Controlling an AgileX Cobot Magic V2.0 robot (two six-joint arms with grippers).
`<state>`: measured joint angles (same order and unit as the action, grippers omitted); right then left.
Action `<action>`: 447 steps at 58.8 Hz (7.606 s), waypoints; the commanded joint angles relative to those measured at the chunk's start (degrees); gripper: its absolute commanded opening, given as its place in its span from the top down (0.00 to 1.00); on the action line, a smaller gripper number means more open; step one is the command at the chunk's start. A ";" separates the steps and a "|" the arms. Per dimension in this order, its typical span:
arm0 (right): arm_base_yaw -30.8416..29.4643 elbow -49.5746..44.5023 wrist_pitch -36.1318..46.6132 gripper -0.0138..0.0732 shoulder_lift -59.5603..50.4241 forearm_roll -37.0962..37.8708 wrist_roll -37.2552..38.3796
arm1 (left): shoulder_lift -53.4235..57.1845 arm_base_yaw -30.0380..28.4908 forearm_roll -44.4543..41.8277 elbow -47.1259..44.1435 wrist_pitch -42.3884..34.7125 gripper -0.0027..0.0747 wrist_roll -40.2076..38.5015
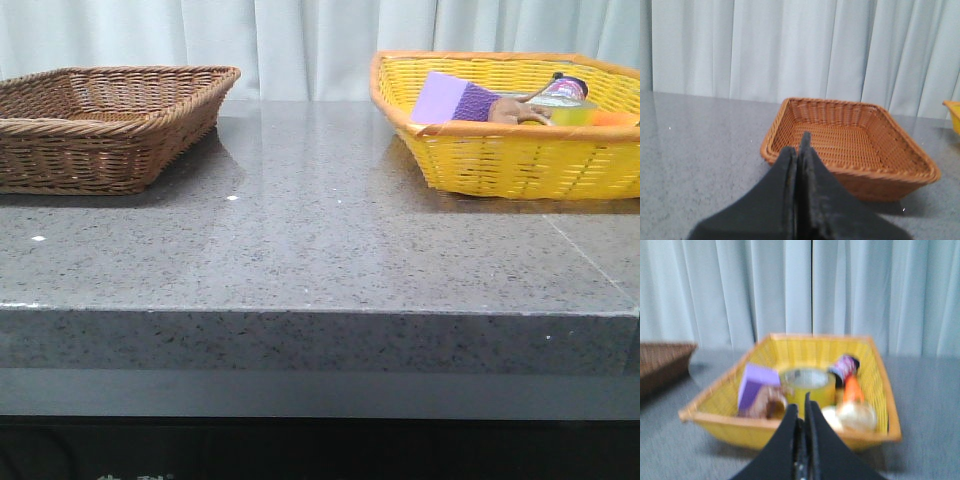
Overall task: Transfer tape with both arms
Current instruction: 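Move the right gripper over the yellow basket toward the tape roll, then lower the right gripper into the tape roll's hole and grasp it, then lift the tape roll out and carry it toward the table center, then set the tape roll on the table, open and raise the right gripper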
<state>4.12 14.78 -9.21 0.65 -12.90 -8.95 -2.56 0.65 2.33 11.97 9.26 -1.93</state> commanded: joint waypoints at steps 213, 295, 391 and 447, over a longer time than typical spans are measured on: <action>-6.20 77.52 -26.81 0.72 104.82 -1.24 7.55 | -26.48 -0.14 0.51 21.24 -1.41 0.14 -0.70; 17.49 66.19 -19.91 0.72 79.60 -1.29 4.25 | -26.48 -0.14 0.51 21.24 -1.41 0.14 -0.70; 30.71 63.94 -19.95 0.48 89.83 -0.84 2.39 | -26.48 -0.14 0.51 21.24 -1.41 0.14 -0.70; 7.97 52.63 -16.02 0.98 67.42 -1.36 2.49 | -26.48 -0.14 0.51 21.24 -1.41 0.14 -0.70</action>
<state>16.46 68.78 -29.48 73.30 -13.61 -6.38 -28.45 0.65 2.37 31.18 12.47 -1.93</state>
